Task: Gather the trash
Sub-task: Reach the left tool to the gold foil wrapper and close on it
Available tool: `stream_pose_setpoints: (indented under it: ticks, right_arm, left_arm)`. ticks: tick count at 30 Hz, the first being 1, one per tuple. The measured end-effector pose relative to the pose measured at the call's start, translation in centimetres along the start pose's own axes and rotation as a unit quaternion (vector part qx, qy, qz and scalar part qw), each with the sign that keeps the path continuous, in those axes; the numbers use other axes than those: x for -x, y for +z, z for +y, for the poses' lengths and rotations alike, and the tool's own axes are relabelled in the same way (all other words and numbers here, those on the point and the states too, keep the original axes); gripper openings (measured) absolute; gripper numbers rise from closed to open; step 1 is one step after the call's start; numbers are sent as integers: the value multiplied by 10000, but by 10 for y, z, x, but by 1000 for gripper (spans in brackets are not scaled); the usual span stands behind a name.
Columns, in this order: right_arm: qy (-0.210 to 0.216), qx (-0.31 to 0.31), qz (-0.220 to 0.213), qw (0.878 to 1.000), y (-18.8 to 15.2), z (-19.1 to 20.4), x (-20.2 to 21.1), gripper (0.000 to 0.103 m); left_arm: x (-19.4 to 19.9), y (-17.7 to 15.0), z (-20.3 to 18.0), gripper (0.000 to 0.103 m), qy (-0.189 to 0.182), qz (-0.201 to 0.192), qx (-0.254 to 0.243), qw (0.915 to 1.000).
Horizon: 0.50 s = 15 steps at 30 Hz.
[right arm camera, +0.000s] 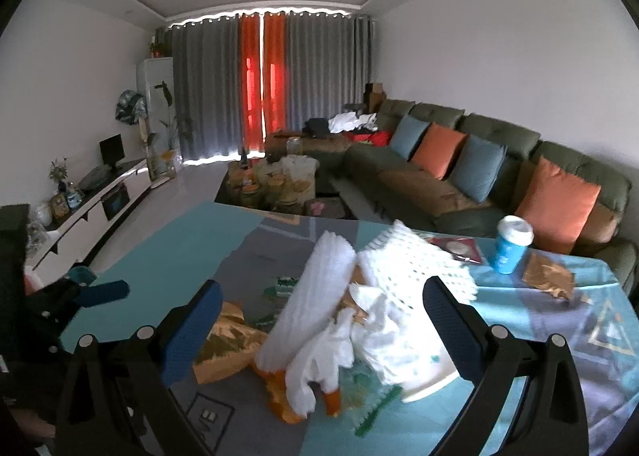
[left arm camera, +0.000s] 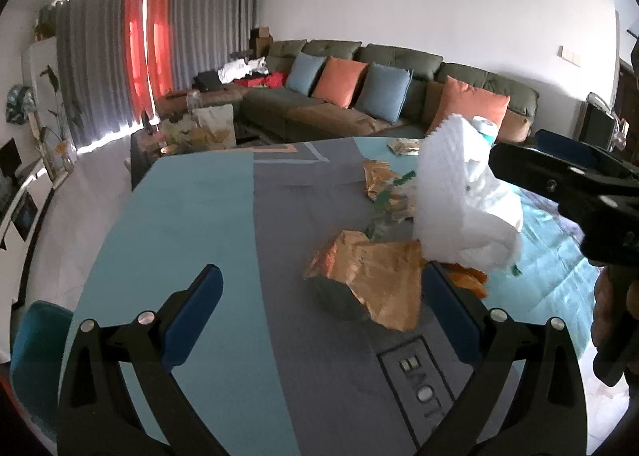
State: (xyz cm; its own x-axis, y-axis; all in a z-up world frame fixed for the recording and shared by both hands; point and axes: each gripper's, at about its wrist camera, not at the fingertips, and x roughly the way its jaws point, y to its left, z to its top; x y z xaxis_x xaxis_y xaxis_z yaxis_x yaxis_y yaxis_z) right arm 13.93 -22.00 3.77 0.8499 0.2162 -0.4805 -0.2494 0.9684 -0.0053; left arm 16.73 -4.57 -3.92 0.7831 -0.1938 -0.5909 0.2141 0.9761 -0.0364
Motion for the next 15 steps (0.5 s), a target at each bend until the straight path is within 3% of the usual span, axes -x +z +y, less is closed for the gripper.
stream_pose_setpoints:
  ticks: [9, 15]
  right_arm:
    - [380, -274, 262, 9986, 12, -2, -27, 96]
    - [451, -333, 498, 9972, 13, -5, -44, 80]
  left_arm:
    - [-41, 8, 9, 98, -287, 524, 82, 9982]
    - [-51, 12, 11, 98, -359, 606, 156, 9974]
